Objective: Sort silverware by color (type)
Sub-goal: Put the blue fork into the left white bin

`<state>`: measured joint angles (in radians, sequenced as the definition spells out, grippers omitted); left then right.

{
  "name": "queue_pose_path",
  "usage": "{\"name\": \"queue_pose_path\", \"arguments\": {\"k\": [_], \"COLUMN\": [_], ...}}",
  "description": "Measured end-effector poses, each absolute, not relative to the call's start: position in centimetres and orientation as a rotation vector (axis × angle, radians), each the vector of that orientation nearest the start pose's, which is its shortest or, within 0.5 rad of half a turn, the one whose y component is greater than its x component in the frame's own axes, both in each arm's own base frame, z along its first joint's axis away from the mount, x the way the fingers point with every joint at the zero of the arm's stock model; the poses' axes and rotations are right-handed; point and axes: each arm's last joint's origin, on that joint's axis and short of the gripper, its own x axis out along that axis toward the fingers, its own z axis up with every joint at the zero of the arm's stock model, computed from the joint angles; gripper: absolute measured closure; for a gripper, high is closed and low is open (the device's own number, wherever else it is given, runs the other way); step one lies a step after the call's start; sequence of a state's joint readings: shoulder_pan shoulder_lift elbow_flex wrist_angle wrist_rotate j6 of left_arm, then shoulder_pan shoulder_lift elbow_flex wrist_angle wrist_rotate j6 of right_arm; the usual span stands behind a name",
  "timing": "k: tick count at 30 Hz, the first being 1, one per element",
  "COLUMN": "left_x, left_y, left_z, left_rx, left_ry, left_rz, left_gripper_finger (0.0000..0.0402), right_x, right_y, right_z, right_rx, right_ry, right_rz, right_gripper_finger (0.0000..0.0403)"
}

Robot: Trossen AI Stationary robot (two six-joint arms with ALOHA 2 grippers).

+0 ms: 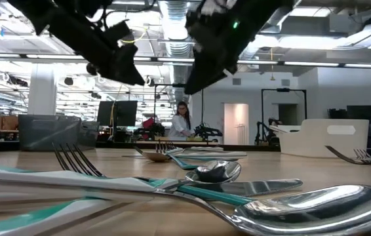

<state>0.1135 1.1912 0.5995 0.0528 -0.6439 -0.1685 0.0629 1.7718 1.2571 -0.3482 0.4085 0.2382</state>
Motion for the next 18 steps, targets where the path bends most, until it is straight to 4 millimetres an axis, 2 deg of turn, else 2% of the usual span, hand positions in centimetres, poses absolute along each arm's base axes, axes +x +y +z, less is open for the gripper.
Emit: {"name": "queue_pose_path", "arguments": {"k": [5, 12, 18], "left_x": [22.8, 22.1, 21.7], "left_y": [6.8, 9.4, 9.7], "left_z": [21.6, 21.7, 21.3], "left_rx": [0.059, 0.036, -0.033], "left_ry": [0.502, 0.514, 0.536], "left_rz": [0.856, 0.901, 0.897], "left_gripper_finger": [0.0191, 0.0191, 0.0191], "right_x": [36.6, 35.5, 34.4], "right_y": [-3.9, -9.0, -13.3], "right_z": [21.5, 20.6, 20.7], "right_rx": [0.077, 0.11, 0.099], "right_ry": [0.922, 0.937, 0.936], "right_rz": [-0.516, -0.604, -0.664], "right_gripper_finger": [0.0285, 0.0285, 0.0285]}}
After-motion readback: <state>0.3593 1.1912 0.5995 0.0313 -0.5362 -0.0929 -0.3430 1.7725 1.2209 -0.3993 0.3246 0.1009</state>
